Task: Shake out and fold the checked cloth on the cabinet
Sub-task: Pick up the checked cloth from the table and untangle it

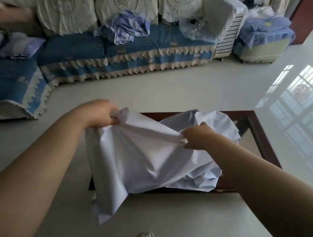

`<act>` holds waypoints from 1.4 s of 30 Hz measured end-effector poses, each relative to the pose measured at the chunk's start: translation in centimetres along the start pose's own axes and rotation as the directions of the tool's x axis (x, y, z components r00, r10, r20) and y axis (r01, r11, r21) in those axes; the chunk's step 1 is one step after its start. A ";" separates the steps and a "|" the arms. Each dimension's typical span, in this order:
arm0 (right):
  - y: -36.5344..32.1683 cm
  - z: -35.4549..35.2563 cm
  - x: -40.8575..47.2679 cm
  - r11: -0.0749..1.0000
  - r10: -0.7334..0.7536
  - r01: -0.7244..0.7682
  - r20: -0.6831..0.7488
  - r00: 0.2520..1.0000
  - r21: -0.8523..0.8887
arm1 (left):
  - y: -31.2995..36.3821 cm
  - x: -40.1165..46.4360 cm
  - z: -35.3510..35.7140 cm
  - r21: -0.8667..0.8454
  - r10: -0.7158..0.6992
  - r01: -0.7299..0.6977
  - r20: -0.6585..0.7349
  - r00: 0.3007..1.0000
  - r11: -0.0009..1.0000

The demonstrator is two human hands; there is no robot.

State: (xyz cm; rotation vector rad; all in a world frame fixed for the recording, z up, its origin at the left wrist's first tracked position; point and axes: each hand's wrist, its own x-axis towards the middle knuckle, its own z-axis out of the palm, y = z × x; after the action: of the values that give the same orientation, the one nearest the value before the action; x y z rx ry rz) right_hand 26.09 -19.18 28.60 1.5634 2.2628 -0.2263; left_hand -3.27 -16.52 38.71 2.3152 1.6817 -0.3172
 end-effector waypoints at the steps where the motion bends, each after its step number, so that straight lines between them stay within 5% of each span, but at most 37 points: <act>1: 0.4 0.1 0.2 0.998 0.032 -0.032 0.005 0.999 -0.055 | -1.7 -0.3 -0.5 -0.066 -0.097 0.089 -0.139 0.986 0.994; 4: 0.4 0.1 0.9 0.996 0.042 -0.045 -0.043 0.998 -0.076 | -5.9 -1.3 -1.5 -0.244 -0.302 0.212 -0.433 0.849 0.946; 6: -0.3 -0.9 1.1 0.998 0.028 -0.023 -0.103 0.994 0.050 | -8.0 -1.8 -1.8 -0.269 -0.392 0.292 -0.494 0.776 0.918; 8: -1.0 -2.7 0.6 0.992 0.048 -0.020 -0.226 0.973 0.126 | -9.0 -2.0 -2.2 -0.233 -0.384 0.306 -0.501 0.776 0.923; 13: -5.7 -8.1 -1.2 0.993 0.019 0.036 -0.463 0.886 0.110 | -1.7 -2.3 -2.2 -0.304 0.081 -0.215 -0.400 0.913 0.928; 16: -8.7 -11.1 -3.1 0.910 0.075 0.147 -0.503 0.861 0.387 | 3.9 -1.9 -1.3 -0.220 0.298 -0.369 -0.297 0.907 0.903; 18: -9.2 -12.2 -4.3 0.747 0.174 0.235 -0.525 0.833 0.622 | 5.1 -1.2 -1.8 -0.256 0.363 -0.443 -0.306 0.880 0.859; 21: -8.0 -12.5 -5.8 0.415 0.255 0.241 -0.367 0.895 0.877 | 5.2 -0.6 -3.2 -0.051 0.430 -0.500 -0.438 0.789 0.865; 22: -7.1 -12.4 -5.9 0.403 0.230 0.191 -0.301 0.925 0.895 | 5.0 -0.4 -3.7 0.053 0.471 -0.519 -0.506 0.723 0.853; 26: -4.5 -11.5 -6.1 0.666 0.126 -0.075 -0.013 0.992 0.742 | 4.2 0.1 -6.8 0.265 0.544 -0.520 -0.667 0.510 0.812; 28: -4.2 -10.3 -5.9 0.642 0.119 -0.142 0.085 0.989 0.753 | 3.7 0.5 -8.7 0.286 0.524 -0.495 -0.724 0.449 0.820; 31: -5.3 -7.8 -5.4 0.779 0.162 -0.266 0.227 0.960 0.568 | 3.5 1.1 -10.9 0.248 0.462 -0.480 -0.790 0.402 0.841; 33: -6.0 -5.9 -5.1 0.755 0.220 -0.323 0.243 0.945 0.571 | 4.0 1.4 -12.0 0.202 0.419 -0.486 -0.819 0.393 0.850; 36: -4.8 -4.4 -6.5 0.657 0.371 -0.326 0.084 0.925 0.680 | 4.5 1.9 -12.8 0.161 0.372 -0.466 -0.834 0.406 0.870; 38: -2.0 -4.0 -9.3 0.609 0.638 -0.398 -0.125 0.759 0.686 | 4.8 2.0 -12.3 0.155 0.381 -0.474 -0.819 0.429 0.867; 40: 0.9 -4.0 -13.2 0.491 0.846 -0.442 -0.289 0.449 0.751 | 5.9 1.8 -11.0 0.178 0.446 -0.518 -0.771 0.455 0.837; 42: 2.8 -4.0 -16.9 0.429 0.903 -0.394 -0.386 0.187 0.813 | 7.8 1.5 -9.8 0.165 0.499 -0.590 -0.732 0.464 0.790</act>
State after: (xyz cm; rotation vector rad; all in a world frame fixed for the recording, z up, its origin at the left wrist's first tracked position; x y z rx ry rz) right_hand 33.03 -31.45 39.12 3.5008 1.5889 0.2026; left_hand 4.85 -14.22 48.09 2.9198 0.9694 0.9900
